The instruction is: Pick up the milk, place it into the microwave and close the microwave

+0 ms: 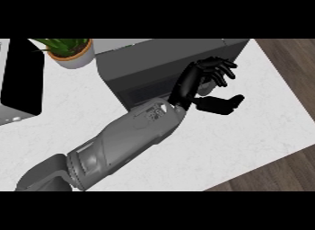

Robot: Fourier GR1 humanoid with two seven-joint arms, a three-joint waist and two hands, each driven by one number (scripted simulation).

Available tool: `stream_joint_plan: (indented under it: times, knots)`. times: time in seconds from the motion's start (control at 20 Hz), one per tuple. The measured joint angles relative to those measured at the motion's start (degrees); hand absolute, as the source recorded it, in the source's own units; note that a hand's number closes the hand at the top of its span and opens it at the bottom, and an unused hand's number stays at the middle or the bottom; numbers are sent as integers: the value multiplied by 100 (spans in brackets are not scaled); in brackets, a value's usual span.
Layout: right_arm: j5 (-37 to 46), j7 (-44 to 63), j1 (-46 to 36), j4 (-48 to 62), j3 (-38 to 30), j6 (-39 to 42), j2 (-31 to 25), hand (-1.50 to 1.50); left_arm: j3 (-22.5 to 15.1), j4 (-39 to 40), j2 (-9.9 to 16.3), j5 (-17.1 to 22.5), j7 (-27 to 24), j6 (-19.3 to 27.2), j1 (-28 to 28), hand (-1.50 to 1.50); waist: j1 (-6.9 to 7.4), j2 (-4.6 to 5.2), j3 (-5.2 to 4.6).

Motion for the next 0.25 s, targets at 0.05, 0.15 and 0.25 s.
stream_joint_plan:
  times: [0.05,0.15,0.25]
  knots:
    - [-7,13,30,-7,-23,-9,-12,-150,-20,-12,-1,33,-16,-38,7,-150,37,-4,-1]
    - [-51,35,72,-39,-90,-29,-45,-150,-5,-41,0,137,-44,-107,39,-150,85,-27,-8]
    - [-87,51,117,-79,-125,-33,-58,-150,-14,-59,0,208,-89,-169,55,-150,133,-34,-8]
